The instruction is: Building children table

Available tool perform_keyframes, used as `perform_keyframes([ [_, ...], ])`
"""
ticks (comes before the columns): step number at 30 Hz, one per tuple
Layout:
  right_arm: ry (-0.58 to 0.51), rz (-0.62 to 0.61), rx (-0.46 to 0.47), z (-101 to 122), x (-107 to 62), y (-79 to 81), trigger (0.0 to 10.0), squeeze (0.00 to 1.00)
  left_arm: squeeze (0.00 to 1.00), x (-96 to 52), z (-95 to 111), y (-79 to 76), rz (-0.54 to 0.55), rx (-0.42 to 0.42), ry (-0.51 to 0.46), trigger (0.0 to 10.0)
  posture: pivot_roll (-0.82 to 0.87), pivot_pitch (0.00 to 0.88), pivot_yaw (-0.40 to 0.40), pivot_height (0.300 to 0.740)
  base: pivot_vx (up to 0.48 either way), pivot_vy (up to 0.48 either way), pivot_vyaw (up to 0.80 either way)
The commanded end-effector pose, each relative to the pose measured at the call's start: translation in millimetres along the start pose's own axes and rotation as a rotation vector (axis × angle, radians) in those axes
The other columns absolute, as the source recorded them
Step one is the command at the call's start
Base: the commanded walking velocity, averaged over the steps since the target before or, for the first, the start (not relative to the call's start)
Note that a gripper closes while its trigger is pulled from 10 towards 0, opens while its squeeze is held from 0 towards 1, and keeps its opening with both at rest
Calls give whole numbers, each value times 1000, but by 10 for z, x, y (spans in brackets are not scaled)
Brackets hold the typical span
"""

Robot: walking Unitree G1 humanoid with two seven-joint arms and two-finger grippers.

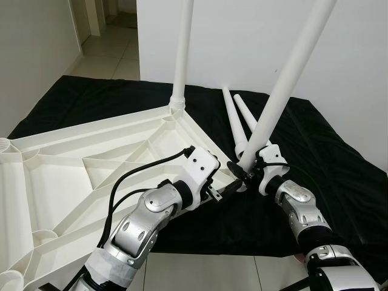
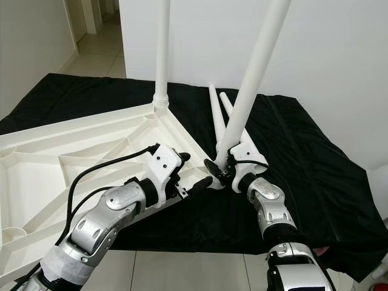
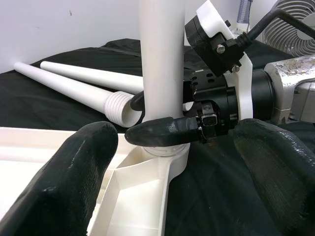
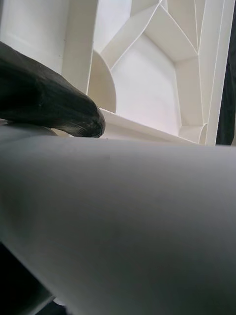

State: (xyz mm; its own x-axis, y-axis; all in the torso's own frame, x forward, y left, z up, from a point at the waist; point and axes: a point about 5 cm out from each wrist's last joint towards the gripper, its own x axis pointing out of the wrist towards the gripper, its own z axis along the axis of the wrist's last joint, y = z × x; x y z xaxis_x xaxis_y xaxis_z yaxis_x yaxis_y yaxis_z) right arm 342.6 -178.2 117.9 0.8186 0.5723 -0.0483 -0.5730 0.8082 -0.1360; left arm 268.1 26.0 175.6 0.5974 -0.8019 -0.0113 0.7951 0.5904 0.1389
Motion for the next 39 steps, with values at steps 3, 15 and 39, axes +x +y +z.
perform_keyframes([
  [3, 29, -4, 22, -70, -34, -16, 10000, 0, 0, 23, 15, -53, -65, 2, 6, 10000, -8, 0, -76, 740, 0, 0, 0],
  [15, 72, -278, 87, -186, -76, 22, 10000, 0, 0, 53, 20, -80, -63, -10, -2, 10000, -46, 0, -87, 740, 0, 0, 0],
  [39, 70, -693, 262, -35, -73, 696, 10000, 0, 0, 49, 28, -27, -26, -25, -7, 10000, -54, 0, -103, 740, 0, 0, 0],
])
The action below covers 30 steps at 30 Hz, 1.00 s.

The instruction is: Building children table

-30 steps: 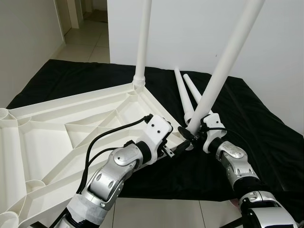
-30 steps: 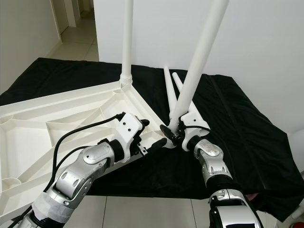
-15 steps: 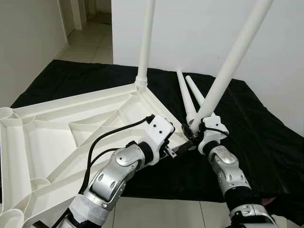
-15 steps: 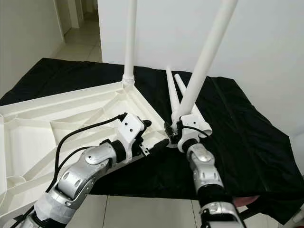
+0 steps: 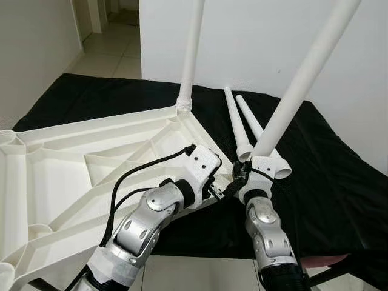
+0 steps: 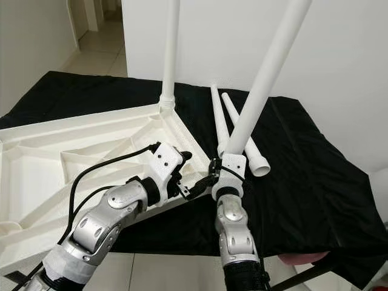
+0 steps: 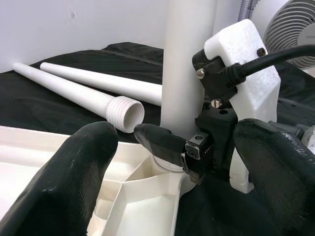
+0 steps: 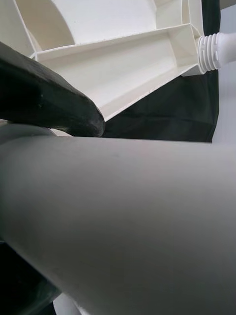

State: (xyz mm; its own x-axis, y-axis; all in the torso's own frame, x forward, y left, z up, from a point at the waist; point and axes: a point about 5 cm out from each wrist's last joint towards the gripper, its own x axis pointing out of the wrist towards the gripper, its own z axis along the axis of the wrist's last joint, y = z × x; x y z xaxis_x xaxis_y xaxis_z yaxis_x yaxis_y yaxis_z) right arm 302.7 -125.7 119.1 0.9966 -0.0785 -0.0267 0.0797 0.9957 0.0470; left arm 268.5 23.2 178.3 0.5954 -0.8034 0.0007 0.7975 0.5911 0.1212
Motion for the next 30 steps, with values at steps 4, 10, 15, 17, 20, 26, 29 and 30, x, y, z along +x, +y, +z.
perform_keyframes([
  [4, 53, -24, 16, -89, -42, -87, 10000, 298, 0, 23, 1, -15, -24, -6, 5, 10000, -52, 0, -104, 740, 0, 0, 0],
  [10, 18, 2, 23, -4, -20, -141, 10000, 1000, 0, 14, 3, 6, -20, -1, 7, 10000, -43, 0, -100, 740, 0, 0, 0],
  [15, 10, 26, 20, 19, 5, -188, 10000, 1000, 0, 6, 1, 13, -19, 1, 10, 10000, -39, 0, -100, 740, 0, 0, 0],
  [17, 7, 87, 16, 28, 27, -213, 10000, 514, 0, -4, 0, 18, -19, 3, 12, 10000, -32, 0, -99, 740, 0, 0, 0],
  [20, -20, 282, -15, 56, 81, -300, 10000, 0, 0, -47, -25, 22, -23, 14, 26, 10000, -32, 0, -99, 740, 0, 0, 0],
  [26, -56, 458, -78, 120, 147, -368, 10000, 0, 0, -135, -78, -23, -88, 9, 50, 10000, -25, 0, -94, 740, 0, 0, 0],
  [29, -66, 517, -96, 149, 174, -393, 10000, 0, 0, -167, -85, -47, -120, 13, 53, 10000, -16, 0, -95, 740, 0, 0, 0],
  [30, -75, 537, -107, 163, 184, -406, 10000, 0, 0, -176, -85, -51, -127, 19, 53, 10000, -16, 0, -95, 740, 0, 0, 0],
])
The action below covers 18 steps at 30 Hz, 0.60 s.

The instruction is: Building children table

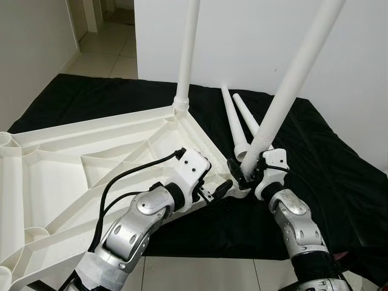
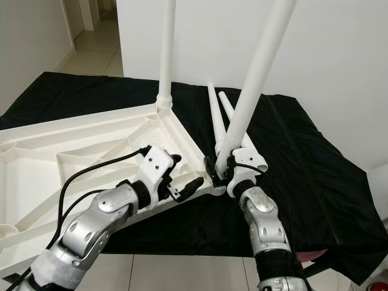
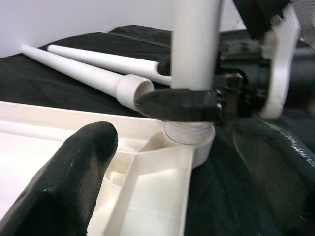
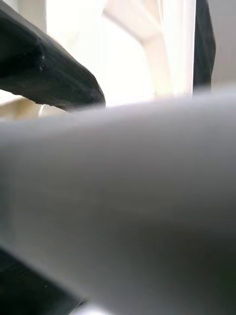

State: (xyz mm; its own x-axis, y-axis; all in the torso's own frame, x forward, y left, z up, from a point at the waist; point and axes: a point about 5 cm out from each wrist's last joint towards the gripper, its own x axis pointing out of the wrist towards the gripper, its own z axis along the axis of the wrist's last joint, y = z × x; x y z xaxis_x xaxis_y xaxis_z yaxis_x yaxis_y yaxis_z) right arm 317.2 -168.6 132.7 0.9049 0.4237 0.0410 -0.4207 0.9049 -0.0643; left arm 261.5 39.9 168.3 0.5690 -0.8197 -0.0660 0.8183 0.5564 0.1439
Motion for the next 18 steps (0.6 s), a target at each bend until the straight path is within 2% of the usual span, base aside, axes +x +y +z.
perform_keyframes([
  [1, -9, 30, -9, 7, 10, -11, 10000, 0, 0, -2, 22, -82, -90, 2, -11, 10000, -16, 0, -95, 740, 0, 0, 0],
  [6, 11, 181, 6, -6, 80, -86, 10000, 0, 0, -2, 31, -83, -87, -4, -8, 10000, -10, 0, -99, 740, 0, 0, 0],
  [10, 32, 219, 0, -37, 117, -98, 10000, 0, 0, 0, 35, -95, -89, -4, -7, 10000, -5, 0, -99, 740, 0, 0, 0],
  [11, 43, 229, 4, -58, 121, -101, 7961, 0, 0, -1, 37, -98, -90, -4, -7, 10000, -5, 0, -99, 740, 0, 0, 0],
  [12, 55, 240, 7, -83, 124, -105, 6627, 0, 0, -4, 39, -99, -92, -3, -7, 10000, -5, 0, -99, 740, 0, 0, 0],
  [13, 63, 251, 13, -107, 119, -109, 4549, 0, 0, -6, 42, -98, -93, -3, -8, 10000, 2, 0, -101, 740, 0, 0, 0],
  [14, 67, 257, 17, -122, 116, -112, 4549, 0, 0, -9, 43, -97, -93, -2, -8, 10000, 2, 0, -101, 740, 0, 0, 0],
  [15, 75, 268, 19, -142, 109, -116, 667, 0, 0, -11, 44, -90, -93, -1, -8, 10000, 2, 0, -101, 740, 0, 0, 0],
  [16, 75, 268, 19, -142, 109, -116, 667, 0, 0, -11, 44, -90, -93, -1, -8, 10000, 2, 0, -101, 740, 0, 0, 0],
  [17, 84, 277, 23, -159, 103, -121, 0, 0, 0, -13, 45, -83, -91, -1, -8, 10000, 2, 0, -101, 740, 0, 0, 0],
  [18, 93, 280, 21, -174, 97, -129, 0, 0, 0, -13, 44, -77, -90, -2, -7, 10000, 2, 0, -101, 740, 0, 0, 0],
])
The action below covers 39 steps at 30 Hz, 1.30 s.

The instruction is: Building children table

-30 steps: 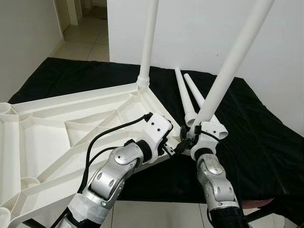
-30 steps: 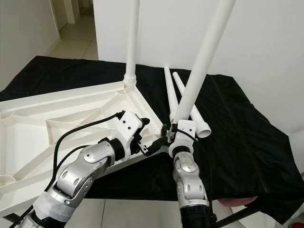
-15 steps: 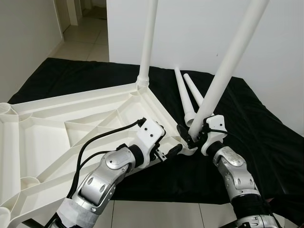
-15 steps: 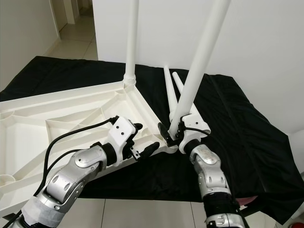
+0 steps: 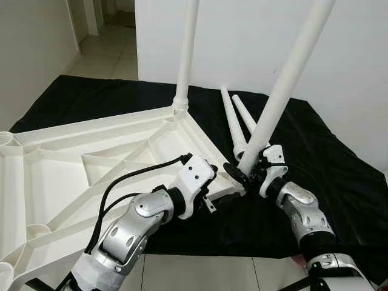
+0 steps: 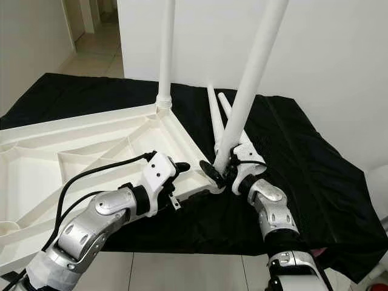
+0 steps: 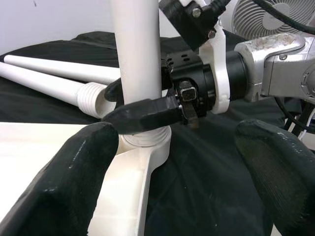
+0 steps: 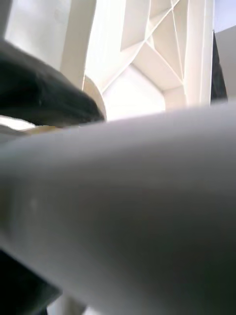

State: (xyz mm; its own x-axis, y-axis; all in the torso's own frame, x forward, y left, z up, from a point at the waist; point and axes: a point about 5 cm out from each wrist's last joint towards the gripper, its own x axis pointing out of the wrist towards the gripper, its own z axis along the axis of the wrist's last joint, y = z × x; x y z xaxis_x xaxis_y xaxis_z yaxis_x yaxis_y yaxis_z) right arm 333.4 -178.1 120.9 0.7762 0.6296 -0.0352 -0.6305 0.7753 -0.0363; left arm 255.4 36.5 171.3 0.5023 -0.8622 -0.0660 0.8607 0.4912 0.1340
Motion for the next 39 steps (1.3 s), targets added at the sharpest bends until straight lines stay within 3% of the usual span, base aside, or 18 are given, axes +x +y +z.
perform_keyframes([
  [1, 35, 38, -4, -54, 0, 7, 0, 0, 0, -4, 5, -9, -11, 2, 5, 10000, 2, 0, -101, 740, 0, 0, 0],
  [10, 41, 66, 22, -117, -33, -23, 0, 0, 0, 3, 8, -33, -17, -3, 2, 10000, 4, 0, -103, 740, 0, 0, 0],
  [11, 36, 44, 30, -126, -36, -27, 10000, 0, 0, 8, 7, -40, -19, -3, 3, 10000, 5, 0, -107, 740, 0, 0, 0],
  [15, 26, 21, 33, -126, -32, -34, 10000, 0, 0, 11, 6, -43, -20, -3, 5, 10000, 5, 0, -107, 740, 0, 0, 0],
  [19, -7, -92, 130, -132, 31, 8, 10000, 0, 0, 16, -1, -74, -27, -5, 4, 10000, 4, 0, -112, 740, 0, 0, 0],
  [28, 33, -232, 112, -234, 74, 145, 10000, 0, 0, 29, -9, -106, -34, -15, 5, 10000, 3, 0, -123, 740, 0, 0, 0],
  [32, 68, -442, 117, -330, 55, 256, 10000, 0, 0, 29, -17, -123, -33, -20, 6, 10000, 3, 0, -129, 740, 0, 0, 0],
  [35, 70, -465, 116, -331, 50, 267, 10000, 0, 0, 28, -18, -127, -34, -21, 6, 10000, 3, 0, -129, 740, 0, 0, 0],
  [36, 101, -634, 118, -370, 6, 328, 10000, 0, 0, 28, -25, -138, -35, -25, 7, 10000, 0, 0, -130, 740, 0, 0, 0],
  [37, 101, -634, 118, -370, 6, 328, 10000, 0, 0, 28, -25, -138, -35, -25, 7, 10000, 0, 0, -130, 740, 0, 0, 0],
  [39, 124, -772, 118, -392, -41, 390, 10000, 0, 0, 30, -28, -145, -37, -27, 8, 10000, -1, 0, -130, 740, 0, 0, 0],
])
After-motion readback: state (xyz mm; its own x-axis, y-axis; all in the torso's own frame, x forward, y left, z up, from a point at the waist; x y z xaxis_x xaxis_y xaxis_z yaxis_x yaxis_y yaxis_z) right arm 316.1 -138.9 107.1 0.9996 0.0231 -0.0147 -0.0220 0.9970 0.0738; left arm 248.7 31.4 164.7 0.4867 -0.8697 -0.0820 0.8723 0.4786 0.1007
